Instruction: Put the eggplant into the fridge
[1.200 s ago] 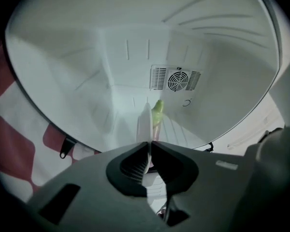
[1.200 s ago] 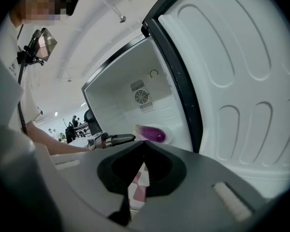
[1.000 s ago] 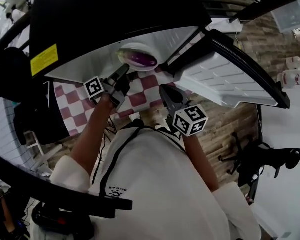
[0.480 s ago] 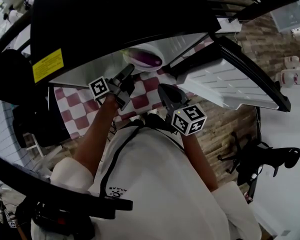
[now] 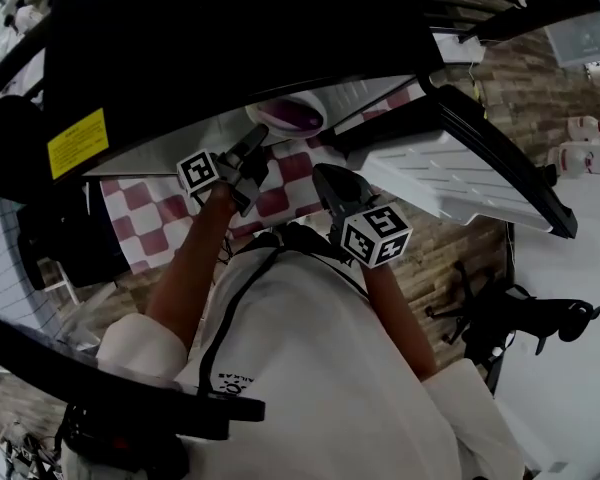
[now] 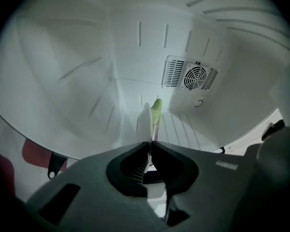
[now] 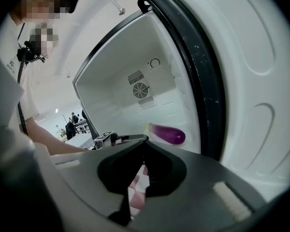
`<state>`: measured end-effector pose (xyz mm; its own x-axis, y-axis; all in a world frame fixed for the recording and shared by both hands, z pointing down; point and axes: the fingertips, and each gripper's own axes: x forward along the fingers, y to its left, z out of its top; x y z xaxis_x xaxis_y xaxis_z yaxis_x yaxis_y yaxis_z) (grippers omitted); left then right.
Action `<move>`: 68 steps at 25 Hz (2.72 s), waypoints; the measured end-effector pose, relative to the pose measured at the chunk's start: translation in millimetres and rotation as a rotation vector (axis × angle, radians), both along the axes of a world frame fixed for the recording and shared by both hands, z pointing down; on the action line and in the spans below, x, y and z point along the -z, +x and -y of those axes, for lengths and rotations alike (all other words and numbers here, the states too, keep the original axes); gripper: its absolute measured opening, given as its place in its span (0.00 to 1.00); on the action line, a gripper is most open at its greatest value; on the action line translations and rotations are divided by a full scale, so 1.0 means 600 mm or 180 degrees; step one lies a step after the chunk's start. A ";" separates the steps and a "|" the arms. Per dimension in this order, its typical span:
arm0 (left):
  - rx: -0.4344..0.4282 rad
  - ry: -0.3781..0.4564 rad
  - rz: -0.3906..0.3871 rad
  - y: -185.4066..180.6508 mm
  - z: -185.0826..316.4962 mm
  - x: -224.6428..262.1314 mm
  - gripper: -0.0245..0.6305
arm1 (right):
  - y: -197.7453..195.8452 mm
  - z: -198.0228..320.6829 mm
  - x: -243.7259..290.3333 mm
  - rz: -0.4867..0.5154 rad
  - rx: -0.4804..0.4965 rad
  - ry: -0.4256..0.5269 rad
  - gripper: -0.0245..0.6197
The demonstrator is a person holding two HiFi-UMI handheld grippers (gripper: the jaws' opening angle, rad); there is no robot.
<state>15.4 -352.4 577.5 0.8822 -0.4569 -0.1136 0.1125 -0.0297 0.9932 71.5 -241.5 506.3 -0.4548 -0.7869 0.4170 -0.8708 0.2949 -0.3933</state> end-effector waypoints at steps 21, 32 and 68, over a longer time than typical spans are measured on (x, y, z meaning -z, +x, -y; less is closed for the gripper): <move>0.0017 0.0130 -0.0018 0.010 0.045 -0.049 0.09 | -0.020 0.011 -0.040 -0.0213 0.0282 -0.0084 0.05; 0.0158 0.0043 -0.0060 0.011 0.072 -0.066 0.09 | -0.010 -0.002 -0.046 -0.0336 0.0328 -0.0139 0.05; 0.0474 -0.0405 0.0803 0.005 0.078 -0.099 0.47 | -0.011 -0.016 -0.020 -0.0212 0.0406 0.0019 0.05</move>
<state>18.6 -399.3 637.0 0.7977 -0.5795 0.1667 -0.1342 0.0988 0.9860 64.8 -232.1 518.3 -0.5228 -0.7270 0.4451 -0.8502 0.4071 -0.3338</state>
